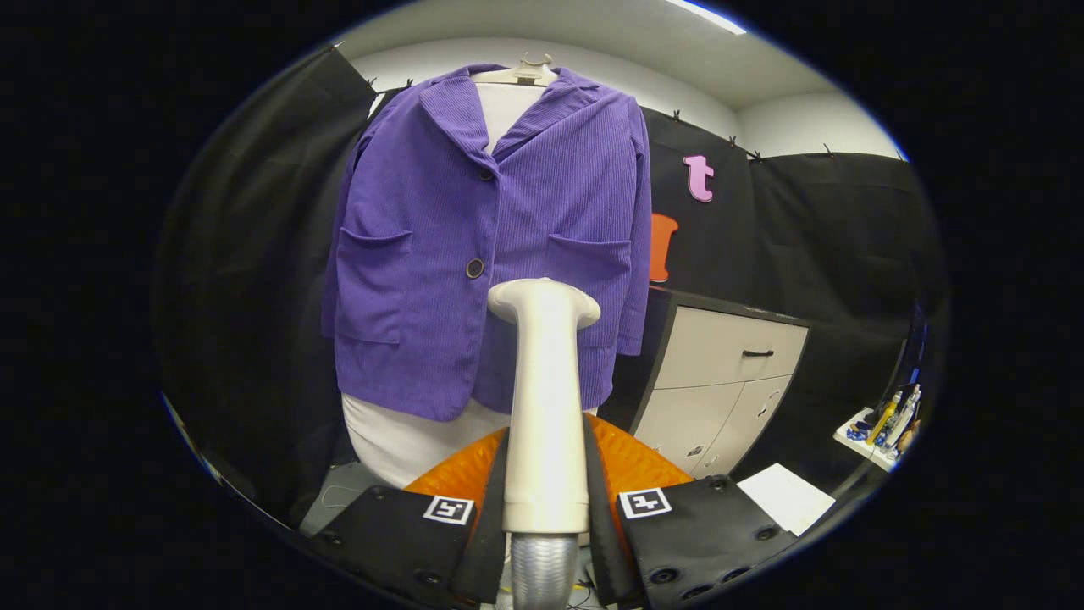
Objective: Iron the clothes twice with a garment steamer, once on the left side and once on the right side.
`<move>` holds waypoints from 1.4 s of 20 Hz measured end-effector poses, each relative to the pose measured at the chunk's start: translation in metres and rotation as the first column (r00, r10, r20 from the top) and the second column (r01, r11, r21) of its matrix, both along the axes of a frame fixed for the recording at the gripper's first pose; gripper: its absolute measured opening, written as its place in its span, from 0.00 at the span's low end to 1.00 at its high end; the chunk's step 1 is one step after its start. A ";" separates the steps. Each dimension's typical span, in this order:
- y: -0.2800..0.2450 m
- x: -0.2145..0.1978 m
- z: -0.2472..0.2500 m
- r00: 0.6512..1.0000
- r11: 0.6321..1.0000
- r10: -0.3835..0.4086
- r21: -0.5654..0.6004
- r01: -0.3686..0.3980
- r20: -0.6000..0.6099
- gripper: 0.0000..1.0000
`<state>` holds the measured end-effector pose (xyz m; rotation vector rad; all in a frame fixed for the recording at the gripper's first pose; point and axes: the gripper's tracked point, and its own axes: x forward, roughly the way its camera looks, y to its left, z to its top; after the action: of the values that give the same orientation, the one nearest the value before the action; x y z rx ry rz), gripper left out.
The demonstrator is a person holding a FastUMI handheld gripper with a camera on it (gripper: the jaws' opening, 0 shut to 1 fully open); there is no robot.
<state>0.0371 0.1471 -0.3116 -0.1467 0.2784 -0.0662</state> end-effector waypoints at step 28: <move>0.047 0.014 0.216 0.951 0.994 0.081 0.051 -0.101 0.299 0.49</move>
<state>0.0515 0.1939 -0.0952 -0.0827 -0.0266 0.0131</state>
